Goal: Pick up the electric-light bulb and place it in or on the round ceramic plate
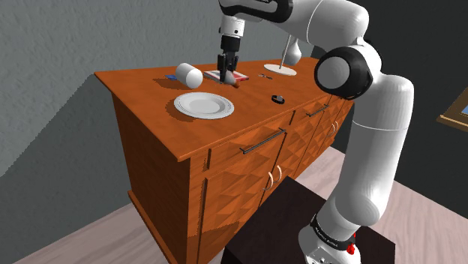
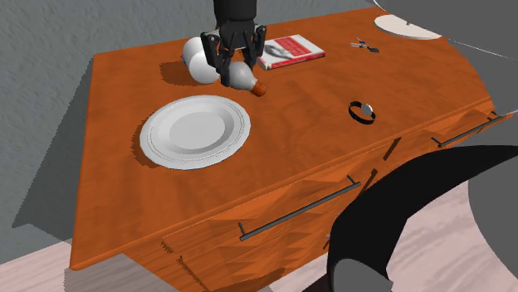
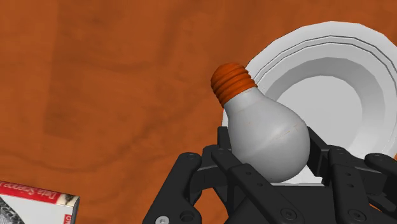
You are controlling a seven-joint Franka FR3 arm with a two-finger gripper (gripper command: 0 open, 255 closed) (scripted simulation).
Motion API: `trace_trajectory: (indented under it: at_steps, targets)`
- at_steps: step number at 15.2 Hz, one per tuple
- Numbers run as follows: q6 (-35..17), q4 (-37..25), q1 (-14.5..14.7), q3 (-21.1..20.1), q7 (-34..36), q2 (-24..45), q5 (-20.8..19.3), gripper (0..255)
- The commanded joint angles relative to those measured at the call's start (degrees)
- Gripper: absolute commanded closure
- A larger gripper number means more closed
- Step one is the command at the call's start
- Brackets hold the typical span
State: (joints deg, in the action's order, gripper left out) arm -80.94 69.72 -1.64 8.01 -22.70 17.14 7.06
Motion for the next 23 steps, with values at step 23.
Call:
trace_trajectory:
  at_steps: [23]
  targets:
    - [-5.68, 3.77, 8.24, -3.83, 11.35, 0.78, -0.03, 255]
